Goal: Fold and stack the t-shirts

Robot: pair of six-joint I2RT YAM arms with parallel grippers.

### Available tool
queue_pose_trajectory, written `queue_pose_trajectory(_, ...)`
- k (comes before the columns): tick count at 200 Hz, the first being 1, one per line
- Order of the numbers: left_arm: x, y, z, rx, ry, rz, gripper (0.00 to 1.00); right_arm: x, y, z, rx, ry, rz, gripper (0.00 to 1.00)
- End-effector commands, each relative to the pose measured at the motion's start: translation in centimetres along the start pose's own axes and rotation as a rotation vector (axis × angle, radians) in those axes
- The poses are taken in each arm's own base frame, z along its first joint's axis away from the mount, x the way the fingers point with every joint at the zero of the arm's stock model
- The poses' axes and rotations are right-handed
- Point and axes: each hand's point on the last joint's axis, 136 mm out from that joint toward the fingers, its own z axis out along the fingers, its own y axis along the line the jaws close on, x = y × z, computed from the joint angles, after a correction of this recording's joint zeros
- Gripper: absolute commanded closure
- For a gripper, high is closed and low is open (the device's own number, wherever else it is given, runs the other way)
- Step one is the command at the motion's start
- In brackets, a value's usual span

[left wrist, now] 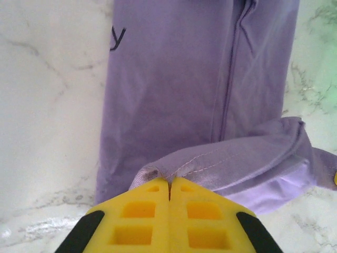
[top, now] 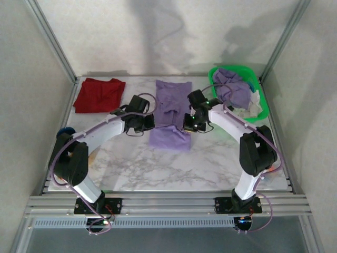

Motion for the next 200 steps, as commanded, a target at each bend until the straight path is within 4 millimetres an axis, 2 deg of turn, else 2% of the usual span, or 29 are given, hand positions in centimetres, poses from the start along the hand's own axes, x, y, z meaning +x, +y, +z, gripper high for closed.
queue_pose_trajectory(1, -0.9, -0.3, -0.6, 0.001, 0.006, 0.032, 1.00, -0.4, 2.1, -1.2, -0.090, 0.006, -0.098, 1.00)
queue_pose_trajectory(12, -1.1, -0.2, -0.8, -0.002, 0.003, 0.032, 1.00, -0.6, 3.0, -1.8, -0.139, -0.014, -0.135, 1.00)
queue_pose_trajectory(25, -1.4, 0.1, -0.9, -0.009, 0.000, 0.029, 1.00, -0.9, 2.8, -2.2, -0.128, -0.037, -0.147, 1.00)
queue_pose_trajectory(68, -3.2, 0.8, 0.0, -0.019, -0.016, 0.024, 1.00, -3.0, 0.5, 0.3, -0.100, -0.030, -0.075, 1.00)
queue_pose_trajectory(112, -5.6, 0.5, 1.4, -0.020, -0.019, 0.052, 1.00, -5.6, -0.5, 0.9, -0.083, -0.057, -0.039, 1.00)
queue_pose_trajectory(164, -7.2, 0.9, 2.9, -0.025, -0.005, 0.055, 1.00, -6.8, -1.1, 1.4, -0.070, -0.064, -0.032, 1.00)
queue_pose_trajectory(200, -7.6, 1.1, 5.1, -0.032, 0.023, 0.082, 1.00, -7.7, -1.9, 2.6, -0.050, -0.053, -0.014, 1.00)
